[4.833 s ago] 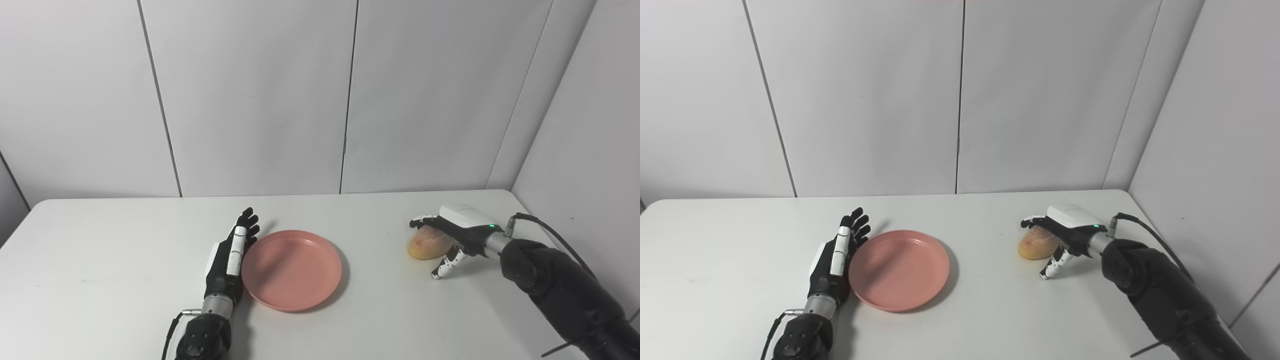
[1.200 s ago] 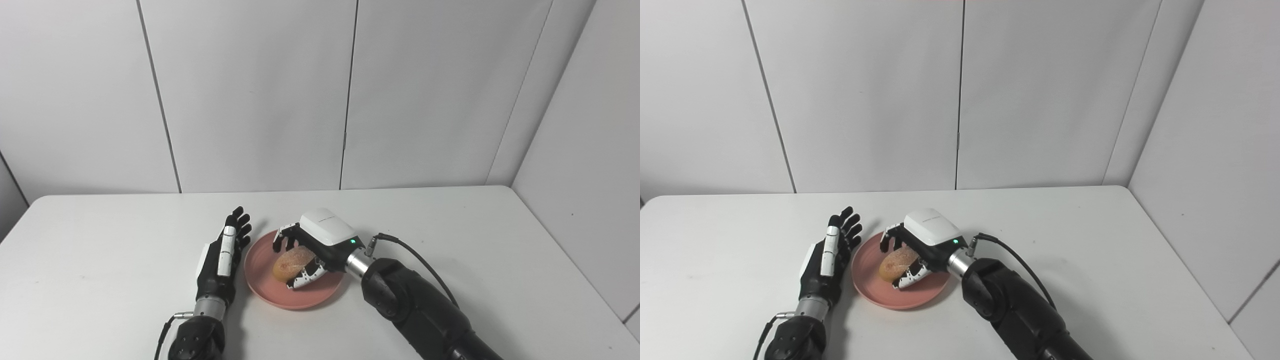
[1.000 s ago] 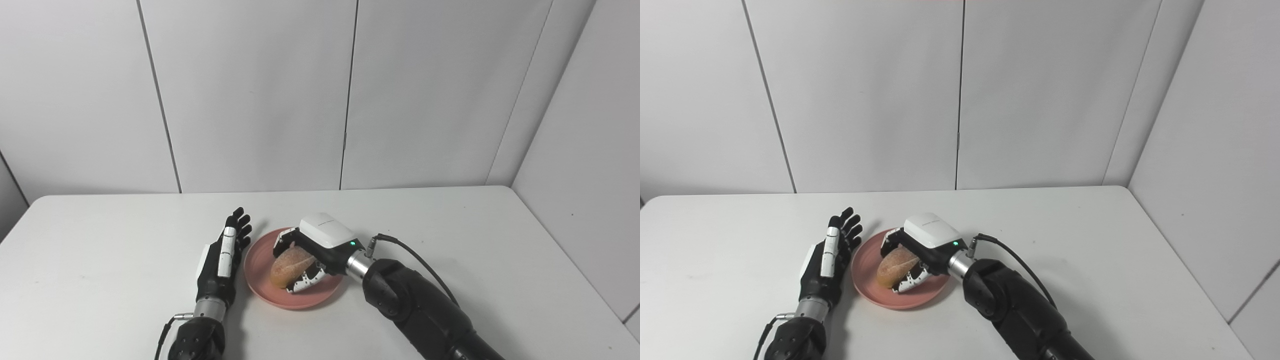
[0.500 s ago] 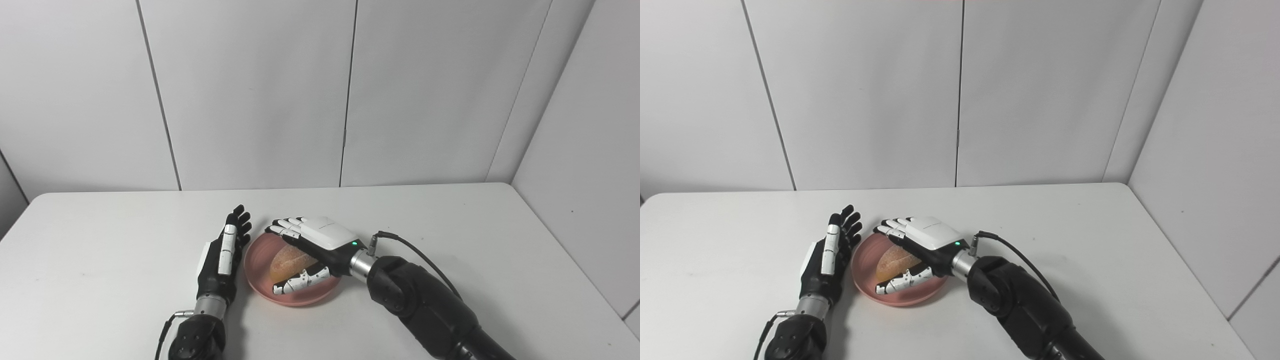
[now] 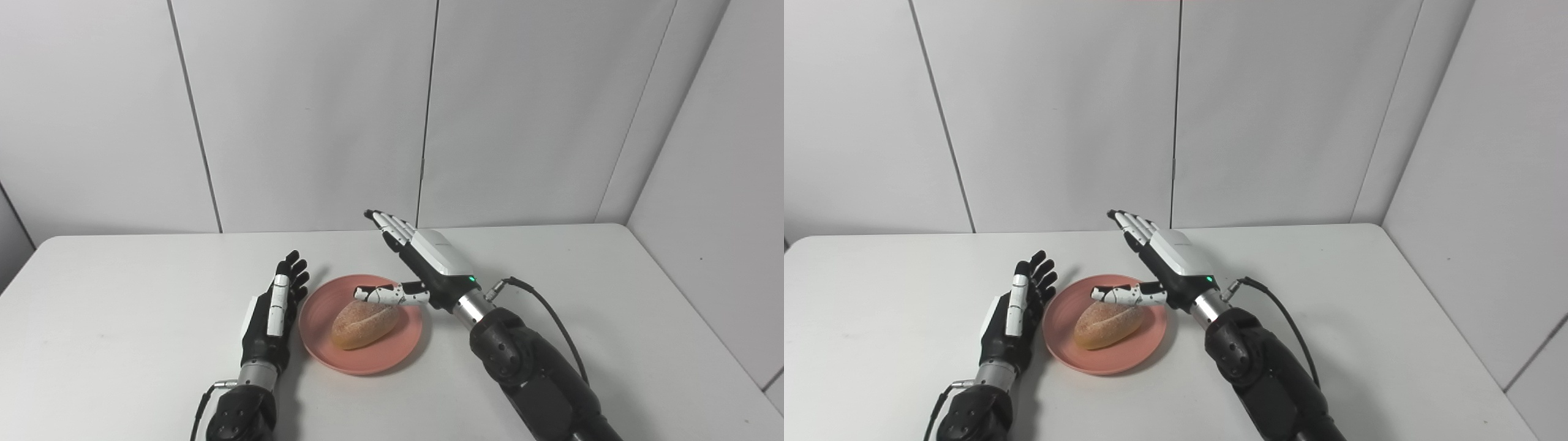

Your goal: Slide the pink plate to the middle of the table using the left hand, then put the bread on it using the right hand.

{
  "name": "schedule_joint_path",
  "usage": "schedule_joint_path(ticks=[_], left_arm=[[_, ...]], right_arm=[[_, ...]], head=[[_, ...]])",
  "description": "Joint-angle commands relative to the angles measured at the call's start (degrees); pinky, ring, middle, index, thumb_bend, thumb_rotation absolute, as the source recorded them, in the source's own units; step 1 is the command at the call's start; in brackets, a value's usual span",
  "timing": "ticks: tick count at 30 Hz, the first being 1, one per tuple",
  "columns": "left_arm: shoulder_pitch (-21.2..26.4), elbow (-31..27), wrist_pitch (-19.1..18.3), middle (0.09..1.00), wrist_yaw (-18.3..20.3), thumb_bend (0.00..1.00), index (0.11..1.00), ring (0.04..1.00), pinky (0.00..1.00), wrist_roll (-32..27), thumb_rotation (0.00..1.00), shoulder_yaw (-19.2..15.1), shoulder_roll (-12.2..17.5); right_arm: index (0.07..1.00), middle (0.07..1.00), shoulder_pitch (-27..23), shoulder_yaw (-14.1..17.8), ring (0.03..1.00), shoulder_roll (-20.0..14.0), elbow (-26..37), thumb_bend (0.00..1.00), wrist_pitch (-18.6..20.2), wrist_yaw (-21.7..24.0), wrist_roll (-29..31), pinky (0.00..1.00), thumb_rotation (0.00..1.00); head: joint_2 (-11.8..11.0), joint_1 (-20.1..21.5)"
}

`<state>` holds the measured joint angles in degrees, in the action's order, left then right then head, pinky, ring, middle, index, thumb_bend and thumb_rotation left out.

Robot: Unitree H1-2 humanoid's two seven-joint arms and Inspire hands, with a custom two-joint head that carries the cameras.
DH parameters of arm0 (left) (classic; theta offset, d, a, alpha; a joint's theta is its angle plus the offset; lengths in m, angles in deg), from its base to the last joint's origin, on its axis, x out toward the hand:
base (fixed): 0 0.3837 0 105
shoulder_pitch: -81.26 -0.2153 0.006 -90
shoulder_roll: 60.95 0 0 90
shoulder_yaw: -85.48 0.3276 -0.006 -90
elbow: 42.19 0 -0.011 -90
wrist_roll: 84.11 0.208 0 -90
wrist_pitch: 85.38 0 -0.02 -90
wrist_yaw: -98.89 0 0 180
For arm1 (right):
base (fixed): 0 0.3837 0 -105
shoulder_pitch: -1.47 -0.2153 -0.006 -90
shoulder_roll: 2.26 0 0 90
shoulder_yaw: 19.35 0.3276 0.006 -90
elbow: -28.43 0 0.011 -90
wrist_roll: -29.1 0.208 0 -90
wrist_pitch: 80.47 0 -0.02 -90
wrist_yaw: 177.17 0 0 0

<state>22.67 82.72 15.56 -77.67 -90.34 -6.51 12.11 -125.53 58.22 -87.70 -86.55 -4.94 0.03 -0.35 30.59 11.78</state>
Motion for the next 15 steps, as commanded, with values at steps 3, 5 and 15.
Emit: schedule_joint_path(ticks=[3, 5, 15], left_arm=[[1.72, -0.58, 0.5, 0.943, 0.3, 0.79, 0.914, 0.942, 0.95, 0.14, 1.0, 0.13, 0.14], [1.76, -0.61, 0.57, 0.941, 0.33, 0.79, 0.913, 0.94, 0.94, 0.19, 1.0, 0.16, 0.29], [1.87, -0.29, 1.05, 0.94, 0.55, 0.8, 0.914, 0.943, 0.94, 0.13, 1.0, 0.21, 0.51]], right_arm=[[1.0, 1.0, 2.08, 3.53, 1.0, 3.05, 3.92, 0.67, -2.69, -2.0, 7.37, 0.94, 0.86], [1.0, 1.0, 3.34, 4.47, 1.0, 4.19, 4.93, 0.65, -2.56, -1.57, 9.99, 0.95, 0.86], [1.0, 1.0, 6.2, 7.04, 1.0, 7.46, 4.97, 0.68, 1.98, -1.25, 14.61, 1.0, 0.95]], head=[[0.04, -0.02], [0.0, 0.01], [-0.13, 0.01]])
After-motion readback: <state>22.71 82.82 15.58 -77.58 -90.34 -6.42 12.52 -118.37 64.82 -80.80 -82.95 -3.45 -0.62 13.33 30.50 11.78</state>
